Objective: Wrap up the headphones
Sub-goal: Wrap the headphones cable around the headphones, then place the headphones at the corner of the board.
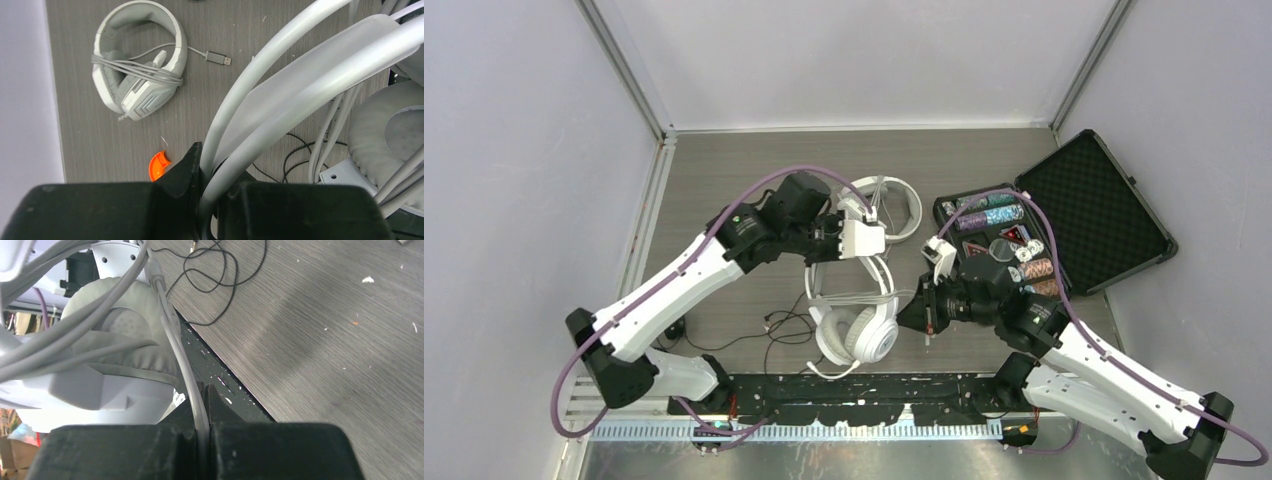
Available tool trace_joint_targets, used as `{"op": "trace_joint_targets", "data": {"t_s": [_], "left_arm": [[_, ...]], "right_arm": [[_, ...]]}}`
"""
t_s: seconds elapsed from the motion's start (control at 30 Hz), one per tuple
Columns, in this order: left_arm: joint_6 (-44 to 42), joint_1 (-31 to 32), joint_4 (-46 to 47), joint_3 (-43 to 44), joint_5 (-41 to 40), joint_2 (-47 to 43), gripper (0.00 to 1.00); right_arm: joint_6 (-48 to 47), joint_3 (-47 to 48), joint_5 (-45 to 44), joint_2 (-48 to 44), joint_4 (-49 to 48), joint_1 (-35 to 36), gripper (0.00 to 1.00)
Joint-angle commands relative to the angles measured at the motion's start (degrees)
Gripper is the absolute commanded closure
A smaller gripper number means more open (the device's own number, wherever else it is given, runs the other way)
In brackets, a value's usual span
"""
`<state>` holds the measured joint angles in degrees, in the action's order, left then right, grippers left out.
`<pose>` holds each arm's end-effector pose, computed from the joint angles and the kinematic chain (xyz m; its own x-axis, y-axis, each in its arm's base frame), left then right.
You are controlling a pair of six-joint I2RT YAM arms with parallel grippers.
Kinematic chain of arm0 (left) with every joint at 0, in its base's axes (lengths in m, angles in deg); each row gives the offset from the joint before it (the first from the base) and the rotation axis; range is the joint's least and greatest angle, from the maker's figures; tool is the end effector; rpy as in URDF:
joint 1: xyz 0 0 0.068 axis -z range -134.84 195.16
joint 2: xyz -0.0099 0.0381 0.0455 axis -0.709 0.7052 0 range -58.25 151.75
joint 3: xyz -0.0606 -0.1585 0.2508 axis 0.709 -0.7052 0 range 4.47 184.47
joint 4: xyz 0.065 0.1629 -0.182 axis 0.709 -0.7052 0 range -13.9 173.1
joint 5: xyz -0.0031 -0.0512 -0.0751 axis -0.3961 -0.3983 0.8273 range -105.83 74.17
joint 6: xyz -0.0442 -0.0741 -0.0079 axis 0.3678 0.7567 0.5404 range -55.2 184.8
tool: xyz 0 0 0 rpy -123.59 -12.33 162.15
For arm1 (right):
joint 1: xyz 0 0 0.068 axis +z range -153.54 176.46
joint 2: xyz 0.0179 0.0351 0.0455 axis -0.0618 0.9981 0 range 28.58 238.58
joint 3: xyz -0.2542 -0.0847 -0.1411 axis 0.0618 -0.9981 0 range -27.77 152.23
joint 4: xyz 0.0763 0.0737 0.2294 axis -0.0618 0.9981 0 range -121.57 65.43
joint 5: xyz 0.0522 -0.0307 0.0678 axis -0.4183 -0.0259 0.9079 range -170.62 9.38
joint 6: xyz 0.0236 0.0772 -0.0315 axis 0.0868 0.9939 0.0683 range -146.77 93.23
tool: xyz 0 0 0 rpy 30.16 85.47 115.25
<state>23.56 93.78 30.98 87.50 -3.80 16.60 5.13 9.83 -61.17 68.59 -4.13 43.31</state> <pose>0.1698 -0.2170 0.3877 0.2043 0.7434 -0.6368 0.9288 0.0581 0.3659 0.0901 0.1335 0.2803 -0.7569 -0.0789 -0.6488 -0.5719 0.5605 0.5990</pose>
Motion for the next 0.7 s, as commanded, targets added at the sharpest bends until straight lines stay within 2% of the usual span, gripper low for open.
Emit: {"op": "trace_joint_targets", "data": {"t_s": [0.0, 0.2, 0.37, 0.67], "left_arm": [[-7.4, -1.0, -11.1, -2.5, -6.7, 3.9, 1.00], [-9.7, -0.3, -7.4, -4.1, -4.6, 10.1, 1.00], [-12.1, 1.3, -4.6, -4.7, -6.4, 15.2, 1.00], [-16.3, 4.1, 1.3, -3.6, -11.1, 23.2, 1.00]], "right_arm": [[5.8, -2.2, -7.6, -4.5, -1.5, -1.1, 0.99], [9.3, -8.6, -11.9, -8.1, -4.1, -1.1, 0.99], [11.2, -11.6, -15.7, -10.5, -4.9, -1.1, 0.99], [17.9, -19.9, -16.2, -11.4, -8.7, -1.1, 0.99]]}}
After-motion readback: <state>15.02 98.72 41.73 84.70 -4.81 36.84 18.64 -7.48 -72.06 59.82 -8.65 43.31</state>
